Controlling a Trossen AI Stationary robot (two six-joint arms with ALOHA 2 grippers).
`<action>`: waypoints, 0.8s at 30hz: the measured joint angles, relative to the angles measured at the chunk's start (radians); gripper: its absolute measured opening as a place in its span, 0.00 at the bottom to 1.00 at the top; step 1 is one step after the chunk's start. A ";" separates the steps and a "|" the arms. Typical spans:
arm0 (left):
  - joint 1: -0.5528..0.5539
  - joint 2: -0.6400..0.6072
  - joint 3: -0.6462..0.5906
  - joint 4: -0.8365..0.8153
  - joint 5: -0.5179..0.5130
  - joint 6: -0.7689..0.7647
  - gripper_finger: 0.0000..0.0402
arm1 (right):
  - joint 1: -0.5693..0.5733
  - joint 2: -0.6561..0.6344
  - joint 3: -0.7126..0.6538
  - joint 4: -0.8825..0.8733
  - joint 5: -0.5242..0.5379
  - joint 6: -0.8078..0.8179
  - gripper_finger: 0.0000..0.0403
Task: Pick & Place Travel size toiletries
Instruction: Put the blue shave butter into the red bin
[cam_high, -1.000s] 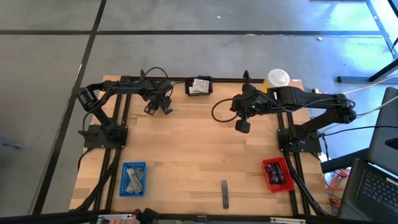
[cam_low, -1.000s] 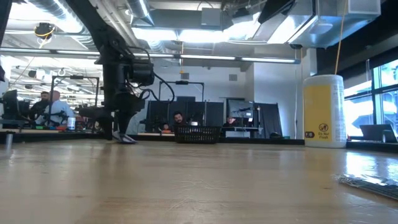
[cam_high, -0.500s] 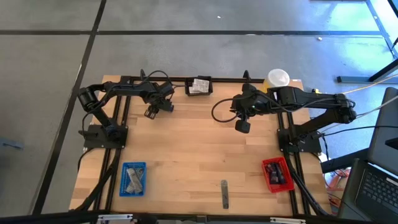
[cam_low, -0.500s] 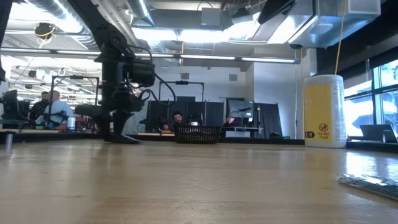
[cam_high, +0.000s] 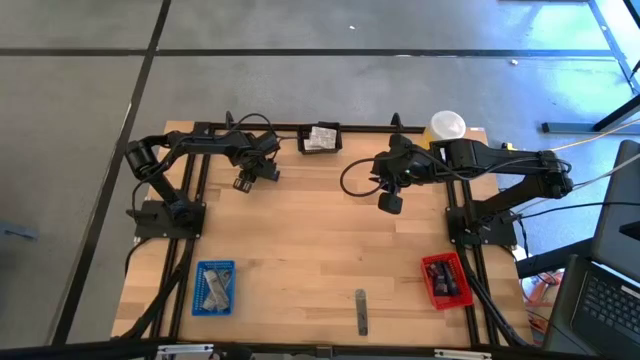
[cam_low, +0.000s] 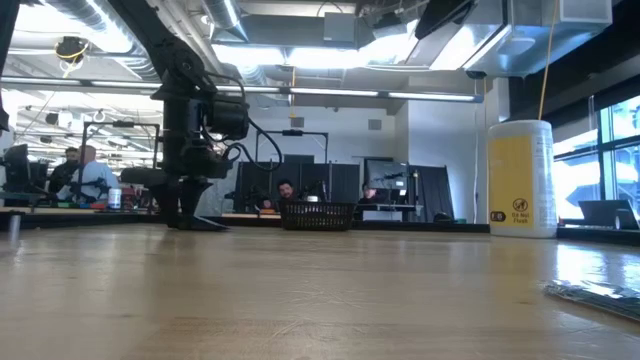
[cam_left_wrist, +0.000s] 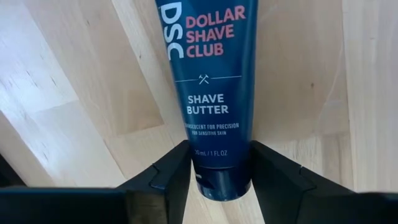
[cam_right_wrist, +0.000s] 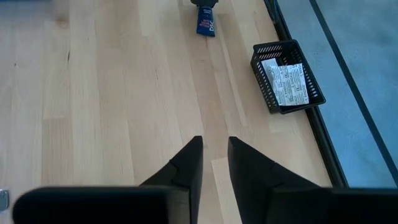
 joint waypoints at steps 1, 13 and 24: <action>0.000 0.000 0.000 0.000 0.000 0.000 0.37 | 0.000 0.000 0.000 0.000 0.000 0.000 0.20; 0.000 0.000 0.000 0.000 0.003 0.000 0.37 | 0.000 0.000 0.000 0.000 0.000 0.000 0.25; 0.000 -0.001 0.000 -0.005 0.025 -0.015 0.37 | 0.000 0.000 0.000 0.000 0.000 0.000 0.30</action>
